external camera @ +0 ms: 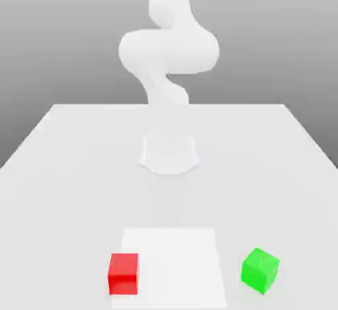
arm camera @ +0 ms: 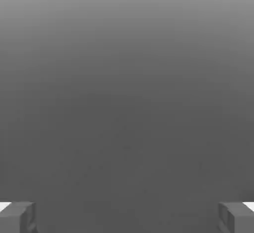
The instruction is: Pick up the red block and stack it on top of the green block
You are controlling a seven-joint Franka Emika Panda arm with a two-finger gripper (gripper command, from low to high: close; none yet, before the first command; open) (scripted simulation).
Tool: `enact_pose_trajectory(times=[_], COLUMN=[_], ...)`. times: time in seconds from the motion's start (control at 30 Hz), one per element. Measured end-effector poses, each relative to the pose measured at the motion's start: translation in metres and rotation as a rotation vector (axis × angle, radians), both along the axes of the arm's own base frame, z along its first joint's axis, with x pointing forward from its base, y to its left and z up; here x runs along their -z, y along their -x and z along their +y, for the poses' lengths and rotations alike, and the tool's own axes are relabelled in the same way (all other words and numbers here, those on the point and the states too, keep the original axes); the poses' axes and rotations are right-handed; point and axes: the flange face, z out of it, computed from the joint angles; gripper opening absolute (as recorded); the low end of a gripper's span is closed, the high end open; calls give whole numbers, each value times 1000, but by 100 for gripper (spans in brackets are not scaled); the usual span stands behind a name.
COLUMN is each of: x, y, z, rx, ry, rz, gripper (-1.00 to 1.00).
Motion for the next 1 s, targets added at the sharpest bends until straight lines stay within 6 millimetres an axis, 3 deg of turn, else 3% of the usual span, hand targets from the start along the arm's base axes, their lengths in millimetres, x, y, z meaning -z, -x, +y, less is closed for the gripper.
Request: enact_pose_trajectory(times=[0.2,0.4,0.57,0.77,0.93,0.97,1.0], x=[111,230,329,443,509,519,519], y=[-65,-97,-99,-74,-69,-68,-68], z=[-19,-37,-52,-70,-72,-72,-72], rx=[-13,-18,-15,-8,-10,-10,-10], ry=[-11,-14,-8,10,15,15,15], rz=[186,365,515,695,723,724,724], gripper=[0,0,0,0,0,-100,-100])
